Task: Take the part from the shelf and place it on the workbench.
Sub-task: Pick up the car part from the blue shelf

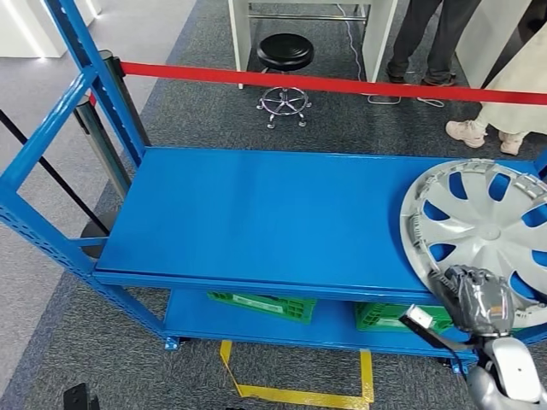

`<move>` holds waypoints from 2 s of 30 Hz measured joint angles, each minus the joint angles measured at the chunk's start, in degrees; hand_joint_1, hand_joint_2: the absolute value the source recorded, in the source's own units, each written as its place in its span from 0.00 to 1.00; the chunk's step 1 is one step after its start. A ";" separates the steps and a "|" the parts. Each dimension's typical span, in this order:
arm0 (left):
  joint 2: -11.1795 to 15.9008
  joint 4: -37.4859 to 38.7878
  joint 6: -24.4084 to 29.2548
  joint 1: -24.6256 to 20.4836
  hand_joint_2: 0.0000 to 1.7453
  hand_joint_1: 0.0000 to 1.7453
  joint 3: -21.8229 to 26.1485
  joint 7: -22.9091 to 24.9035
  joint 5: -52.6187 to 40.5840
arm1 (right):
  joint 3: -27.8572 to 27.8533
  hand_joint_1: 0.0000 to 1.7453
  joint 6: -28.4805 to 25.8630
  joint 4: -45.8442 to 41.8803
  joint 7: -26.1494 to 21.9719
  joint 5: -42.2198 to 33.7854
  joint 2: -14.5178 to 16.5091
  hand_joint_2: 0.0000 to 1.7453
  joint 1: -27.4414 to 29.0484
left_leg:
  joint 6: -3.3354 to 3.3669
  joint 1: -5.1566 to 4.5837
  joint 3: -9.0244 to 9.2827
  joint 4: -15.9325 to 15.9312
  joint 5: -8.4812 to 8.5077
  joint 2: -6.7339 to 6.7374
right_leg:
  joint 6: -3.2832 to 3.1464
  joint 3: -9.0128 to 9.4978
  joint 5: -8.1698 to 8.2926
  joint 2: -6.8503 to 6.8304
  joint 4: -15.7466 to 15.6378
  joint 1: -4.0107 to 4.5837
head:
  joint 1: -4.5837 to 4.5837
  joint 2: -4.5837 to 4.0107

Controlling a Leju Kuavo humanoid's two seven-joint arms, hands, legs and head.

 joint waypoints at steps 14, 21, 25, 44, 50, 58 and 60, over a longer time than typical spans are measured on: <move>-0.10 -0.01 0.72 -1.87 0.00 0.00 0.02 -0.67 0.38 | -4.53 1.00 -0.87 -8.85 -4.07 3.69 1.84 1.00 4.18 | 2.97 -0.17 6.47 -16.22 7.20 0.14 | 2.72 -7.92 -7.53 0.51 15.49 -0.26 | 0.38 0.00; -0.09 -0.01 0.20 -1.92 0.75 0.00 0.02 -0.55 0.74 | -4.10 1.00 -0.76 -11.20 -3.72 3.81 1.76 1.00 5.10 | 1.38 -0.18 6.07 -15.00 6.60 -0.20 | 2.96 -1.38 -0.58 0.65 1.56 -1.04 | 0.50 0.01; -0.18 -0.01 -0.62 -1.87 1.00 0.00 0.02 -1.27 1.21 | -1.38 1.00 0.14 -16.94 -1.99 4.53 0.50 1.00 7.05 | 0.43 -0.09 5.27 -13.04 5.16 -0.08 | 1.43 -1.31 -0.58 0.63 1.53 -1.04 | 0.35 0.00; -0.38 -0.01 0.47 -1.20 1.00 0.00 0.44 -0.77 3.08 | 11.54 1.00 2.04 -31.72 -0.24 2.08 -5.56 1.00 7.08 | 3.55 -0.74 6.15 -15.89 7.51 0.18 | 2.29 -6.12 -8.00 0.62 13.17 0.11 | 0.73 0.00; -0.66 -0.01 -0.38 -1.26 1.00 0.00 0.44 -0.08 2.87 | 13.77 1.00 2.99 -32.28 -1.01 0.61 -6.64 1.00 6.52 | 2.75 -0.35 5.63 -14.75 7.37 -0.01 | 3.53 -1.15 -1.96 0.70 3.99 -0.90 | 0.79 0.00; -0.72 -0.01 -0.83 -1.23 1.00 0.00 0.38 0.87 2.45 | 15.26 1.00 3.22 -32.71 -1.09 -0.92 -6.87 1.00 5.99 | 0.23 -0.26 1.96 -6.57 1.27 0.04 | 0.21 -2.34 0.50 0.49 1.92 -0.80 | 0.48 0.00; -0.70 -0.01 -0.82 -1.25 1.00 0.00 0.34 1.06 2.25 | 15.46 1.00 3.46 -32.71 -1.38 -1.89 -6.89 1.00 5.98 | 0.09 -0.20 0.70 -0.18 -2.54 0.05 | -0.02 -3.37 1.29 0.40 1.96 -0.58 | 0.44 0.00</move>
